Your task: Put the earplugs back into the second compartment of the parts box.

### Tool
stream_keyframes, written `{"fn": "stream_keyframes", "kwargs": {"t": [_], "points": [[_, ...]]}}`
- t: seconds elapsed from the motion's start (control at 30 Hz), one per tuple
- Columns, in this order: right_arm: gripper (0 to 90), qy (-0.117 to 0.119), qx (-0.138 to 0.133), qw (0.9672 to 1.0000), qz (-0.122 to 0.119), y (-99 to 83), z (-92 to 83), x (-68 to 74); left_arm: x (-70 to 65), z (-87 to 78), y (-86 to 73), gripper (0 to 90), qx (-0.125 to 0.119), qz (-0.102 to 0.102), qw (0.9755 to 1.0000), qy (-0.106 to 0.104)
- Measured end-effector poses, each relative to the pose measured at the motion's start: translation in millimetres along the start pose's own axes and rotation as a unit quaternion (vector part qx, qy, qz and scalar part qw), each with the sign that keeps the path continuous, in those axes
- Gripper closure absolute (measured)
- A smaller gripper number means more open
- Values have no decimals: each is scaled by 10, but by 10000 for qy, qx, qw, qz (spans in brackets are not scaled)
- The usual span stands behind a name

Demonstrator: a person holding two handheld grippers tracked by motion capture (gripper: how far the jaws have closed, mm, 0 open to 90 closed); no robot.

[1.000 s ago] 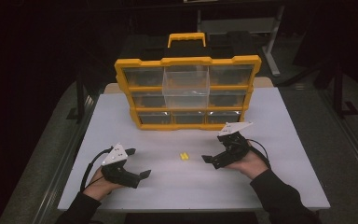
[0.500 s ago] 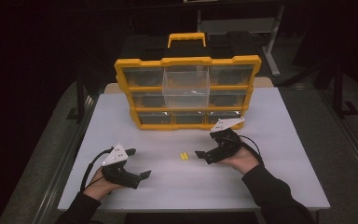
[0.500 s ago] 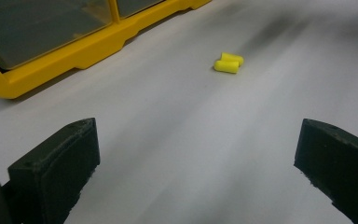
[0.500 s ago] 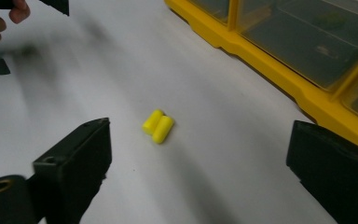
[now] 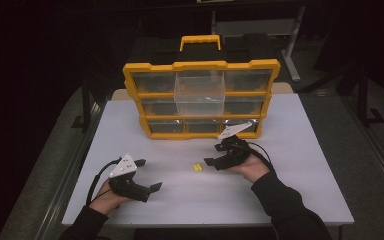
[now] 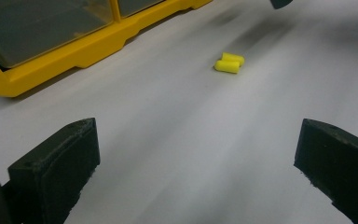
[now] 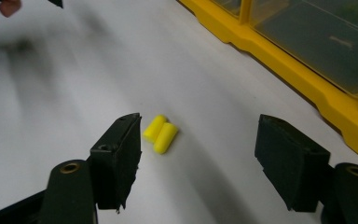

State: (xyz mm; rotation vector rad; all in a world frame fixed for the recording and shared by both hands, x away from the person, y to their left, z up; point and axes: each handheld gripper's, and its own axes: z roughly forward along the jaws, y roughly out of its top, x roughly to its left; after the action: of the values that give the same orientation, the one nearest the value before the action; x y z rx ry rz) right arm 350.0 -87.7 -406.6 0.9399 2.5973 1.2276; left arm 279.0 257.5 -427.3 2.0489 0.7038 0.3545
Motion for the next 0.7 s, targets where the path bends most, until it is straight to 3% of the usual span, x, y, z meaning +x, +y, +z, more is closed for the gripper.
{"fn": "stream_keyframes", "kwargs": {"t": [0.2,0.7], "points": [[403,9,66,10000,-7,18,78,8,1,-1,-1,0,1,0,10000,-22],[592,290,348,9989,100,52,306,92,1,7,-3,0,8,-1,10000,-43]]}}
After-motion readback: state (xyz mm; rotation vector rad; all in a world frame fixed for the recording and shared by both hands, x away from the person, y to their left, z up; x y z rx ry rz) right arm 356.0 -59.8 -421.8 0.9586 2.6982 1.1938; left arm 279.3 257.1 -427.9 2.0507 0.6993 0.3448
